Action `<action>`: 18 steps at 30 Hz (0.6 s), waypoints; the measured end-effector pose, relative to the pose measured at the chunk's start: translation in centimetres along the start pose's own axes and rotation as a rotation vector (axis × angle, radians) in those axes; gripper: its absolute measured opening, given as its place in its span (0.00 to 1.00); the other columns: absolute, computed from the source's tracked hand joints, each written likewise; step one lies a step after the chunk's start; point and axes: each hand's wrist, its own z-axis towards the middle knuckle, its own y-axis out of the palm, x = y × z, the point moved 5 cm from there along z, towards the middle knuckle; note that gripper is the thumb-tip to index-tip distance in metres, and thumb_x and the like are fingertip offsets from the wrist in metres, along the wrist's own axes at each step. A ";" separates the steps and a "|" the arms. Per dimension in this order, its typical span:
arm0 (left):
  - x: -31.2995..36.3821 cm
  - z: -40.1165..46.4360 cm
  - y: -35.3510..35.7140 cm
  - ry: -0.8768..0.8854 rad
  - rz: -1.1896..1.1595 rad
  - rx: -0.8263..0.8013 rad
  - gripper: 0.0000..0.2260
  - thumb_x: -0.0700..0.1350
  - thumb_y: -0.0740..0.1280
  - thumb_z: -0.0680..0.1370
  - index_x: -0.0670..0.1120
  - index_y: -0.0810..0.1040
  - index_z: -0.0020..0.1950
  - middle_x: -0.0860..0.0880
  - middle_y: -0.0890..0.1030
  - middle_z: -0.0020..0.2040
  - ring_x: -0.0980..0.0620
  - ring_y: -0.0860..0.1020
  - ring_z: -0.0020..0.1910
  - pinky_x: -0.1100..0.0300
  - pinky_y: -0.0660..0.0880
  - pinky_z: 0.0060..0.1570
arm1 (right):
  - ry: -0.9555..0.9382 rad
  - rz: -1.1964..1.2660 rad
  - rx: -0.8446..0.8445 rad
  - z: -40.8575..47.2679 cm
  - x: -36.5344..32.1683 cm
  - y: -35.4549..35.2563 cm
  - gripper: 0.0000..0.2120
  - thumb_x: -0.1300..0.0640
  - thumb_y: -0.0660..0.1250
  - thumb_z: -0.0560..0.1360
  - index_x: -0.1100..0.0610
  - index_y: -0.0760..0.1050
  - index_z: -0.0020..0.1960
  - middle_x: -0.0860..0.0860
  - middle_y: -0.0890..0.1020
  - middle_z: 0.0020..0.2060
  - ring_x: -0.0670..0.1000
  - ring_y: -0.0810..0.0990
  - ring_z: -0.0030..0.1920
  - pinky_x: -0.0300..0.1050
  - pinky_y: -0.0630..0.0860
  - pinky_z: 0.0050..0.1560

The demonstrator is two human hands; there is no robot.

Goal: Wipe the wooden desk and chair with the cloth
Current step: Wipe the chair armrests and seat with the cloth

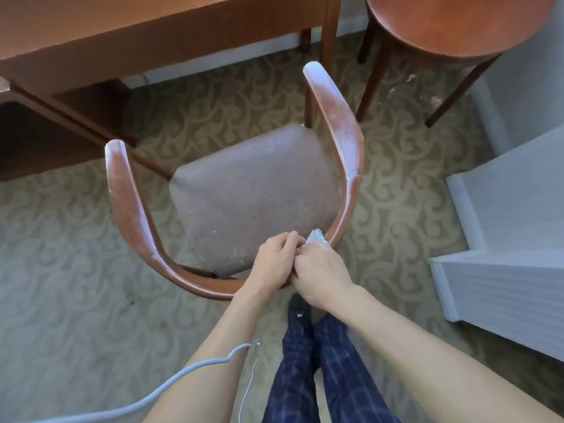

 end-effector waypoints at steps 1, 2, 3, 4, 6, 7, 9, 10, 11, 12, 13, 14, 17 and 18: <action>-0.1 0.0 0.2 0.017 0.015 0.019 0.19 0.56 0.55 0.81 0.55 0.85 0.45 0.56 0.86 0.46 0.52 0.83 0.52 0.48 0.78 0.57 | 0.030 -0.058 0.040 0.2 1.8 -0.3 0.10 0.55 0.69 0.73 0.52 0.81 0.34 0.50 0.83 0.32 0.56 0.80 0.37 0.51 0.74 0.49; -0.2 0.2 0.4 0.034 0.045 0.049 0.20 0.57 0.53 0.82 0.54 0.84 0.46 0.55 0.86 0.47 0.51 0.82 0.53 0.49 0.78 0.57 | 0.072 -0.098 0.080 0.5 4.1 -0.5 0.11 0.55 0.70 0.74 0.51 0.80 0.32 0.49 0.81 0.31 0.55 0.80 0.37 0.50 0.73 0.49; -0.1 0.3 0.6 0.052 0.086 0.077 0.21 0.57 0.53 0.83 0.53 0.84 0.48 0.54 0.86 0.48 0.50 0.82 0.53 0.49 0.77 0.58 | 0.091 -0.124 0.115 1.1 6.5 -0.7 0.12 0.56 0.70 0.75 0.52 0.79 0.32 0.48 0.80 0.32 0.54 0.79 0.41 0.49 0.71 0.53; -0.1 0.4 0.8 0.068 0.131 0.098 0.21 0.57 0.53 0.84 0.51 0.83 0.50 0.52 0.86 0.50 0.49 0.81 0.54 0.50 0.76 0.58 | 0.073 -0.163 0.170 1.6 8.6 -1.1 0.13 0.57 0.69 0.76 0.52 0.79 0.33 0.48 0.80 0.34 0.53 0.79 0.45 0.48 0.68 0.59; 0.0 0.5 1.3 0.098 0.190 0.116 0.20 0.56 0.53 0.85 0.49 0.83 0.52 0.52 0.86 0.50 0.50 0.80 0.52 0.50 0.75 0.56 | 0.057 -0.217 0.252 2.4 10.9 -1.9 0.15 0.58 0.65 0.77 0.53 0.80 0.34 0.47 0.80 0.36 0.53 0.79 0.52 0.49 0.64 0.68; 0.1 0.6 1.6 0.114 0.199 0.124 0.20 0.56 0.53 0.86 0.49 0.82 0.51 0.53 0.85 0.50 0.51 0.80 0.51 0.51 0.75 0.54 | 0.067 -0.222 0.263 2.5 10.8 -2.0 0.15 0.58 0.64 0.77 0.54 0.81 0.33 0.48 0.80 0.36 0.54 0.79 0.52 0.51 0.64 0.70; 0.2 0.6 1.8 0.130 0.207 0.172 0.19 0.54 0.53 0.86 0.49 0.80 0.48 0.53 0.83 0.46 0.50 0.79 0.49 0.52 0.73 0.49 | 0.086 -0.192 0.261 2.2 8.4 -1.5 0.14 0.58 0.65 0.76 0.55 0.82 0.33 0.51 0.81 0.34 0.56 0.79 0.48 0.53 0.67 0.69; 0.1 0.7 1.8 0.128 0.204 0.202 0.19 0.54 0.53 0.86 0.48 0.78 0.46 0.53 0.82 0.45 0.50 0.79 0.48 0.52 0.72 0.48 | 0.096 -0.160 0.244 1.8 6.6 -0.9 0.15 0.58 0.63 0.76 0.54 0.82 0.33 0.51 0.81 0.33 0.56 0.79 0.45 0.52 0.67 0.68; 0.0 0.8 1.6 0.118 0.183 0.228 0.19 0.54 0.52 0.86 0.48 0.78 0.45 0.53 0.82 0.44 0.50 0.79 0.47 0.51 0.73 0.48 | 0.099 -0.111 0.224 1.2 4.8 -0.2 0.15 0.57 0.60 0.75 0.53 0.82 0.34 0.50 0.81 0.32 0.55 0.79 0.42 0.50 0.68 0.66; -0.4 0.9 1.4 0.105 0.141 0.247 0.19 0.53 0.52 0.86 0.49 0.79 0.46 0.54 0.82 0.45 0.51 0.79 0.48 0.51 0.73 0.50 | 0.094 -0.044 0.206 0.8 3.1 0.4 0.14 0.58 0.59 0.74 0.53 0.81 0.35 0.49 0.81 0.32 0.54 0.79 0.40 0.49 0.68 0.62; -0.7 0.9 1.2 0.093 0.082 0.265 0.19 0.53 0.52 0.86 0.50 0.80 0.47 0.55 0.83 0.46 0.53 0.80 0.49 0.51 0.74 0.52 | 0.091 0.033 0.181 0.5 1.7 1.0 0.11 0.59 0.60 0.71 0.53 0.81 0.37 0.49 0.81 0.32 0.54 0.78 0.39 0.47 0.69 0.60; -1.1 0.9 0.9 0.083 0.023 0.288 0.20 0.54 0.51 0.85 0.51 0.82 0.48 0.57 0.84 0.47 0.54 0.81 0.51 0.52 0.75 0.54 | 0.087 0.092 0.163 0.2 0.7 1.6 0.10 0.60 0.61 0.70 0.53 0.80 0.39 0.48 0.81 0.33 0.53 0.79 0.39 0.46 0.69 0.58; -1.2 0.6 0.6 0.074 -0.004 0.314 0.22 0.56 0.51 0.85 0.53 0.83 0.49 0.58 0.85 0.48 0.54 0.82 0.51 0.51 0.75 0.55 | 0.065 0.160 0.149 0.1 0.3 1.7 0.09 0.59 0.62 0.72 0.52 0.81 0.41 0.47 0.82 0.35 0.52 0.79 0.42 0.46 0.71 0.60; -0.9 0.5 0.8 0.081 0.034 0.297 0.21 0.55 0.52 0.85 0.52 0.83 0.48 0.57 0.84 0.47 0.54 0.81 0.50 0.51 0.75 0.54 | 0.078 0.127 0.154 0.3 1.2 1.3 0.10 0.58 0.62 0.73 0.51 0.81 0.40 0.47 0.82 0.34 0.52 0.78 0.42 0.48 0.72 0.61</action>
